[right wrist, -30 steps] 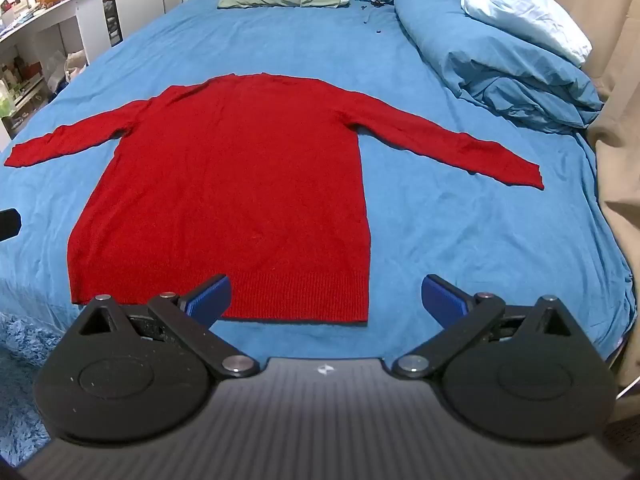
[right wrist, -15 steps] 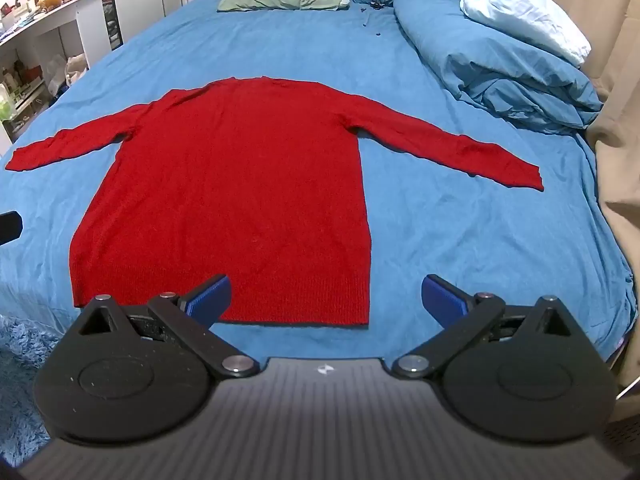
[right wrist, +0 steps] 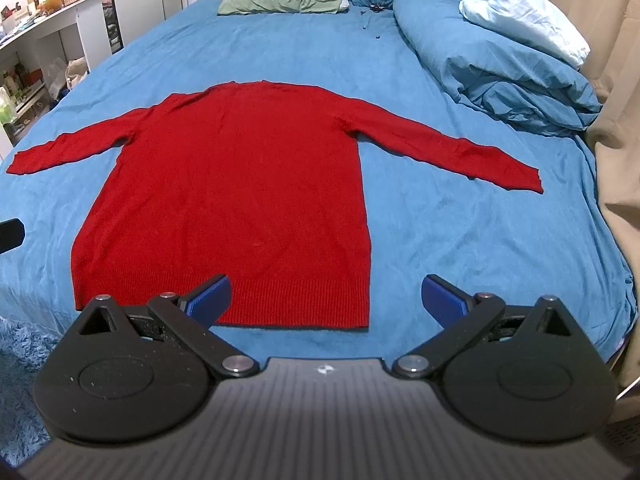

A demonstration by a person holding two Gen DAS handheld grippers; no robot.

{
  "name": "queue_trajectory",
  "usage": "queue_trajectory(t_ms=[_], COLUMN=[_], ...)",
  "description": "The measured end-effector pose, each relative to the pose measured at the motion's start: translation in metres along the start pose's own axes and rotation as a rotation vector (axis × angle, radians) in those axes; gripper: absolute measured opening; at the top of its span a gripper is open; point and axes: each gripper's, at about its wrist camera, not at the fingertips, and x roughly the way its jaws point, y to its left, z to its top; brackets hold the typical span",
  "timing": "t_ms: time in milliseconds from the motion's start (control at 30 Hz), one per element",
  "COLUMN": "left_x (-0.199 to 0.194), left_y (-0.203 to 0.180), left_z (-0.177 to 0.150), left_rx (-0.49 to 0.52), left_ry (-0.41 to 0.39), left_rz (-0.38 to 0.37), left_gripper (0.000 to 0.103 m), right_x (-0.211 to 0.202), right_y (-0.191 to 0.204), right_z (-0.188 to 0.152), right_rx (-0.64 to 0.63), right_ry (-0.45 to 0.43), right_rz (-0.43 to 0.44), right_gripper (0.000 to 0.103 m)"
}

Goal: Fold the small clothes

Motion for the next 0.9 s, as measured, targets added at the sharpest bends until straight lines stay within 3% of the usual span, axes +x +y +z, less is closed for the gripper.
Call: queue_trajectory(t_ms=[900], left_x=[-0.0039], left_y=[0.0014], left_z=[-0.0006], left_rx=[-0.013], left_ry=[-0.009], left_rz=[0.006], left_gripper=[0.103], right_x=[-0.0022], right_y=[-0.0013], right_z=[-0.0004], right_rx=[-0.002], right_ry=[-0.010], right_rz=[0.012], right_gripper=[0.103])
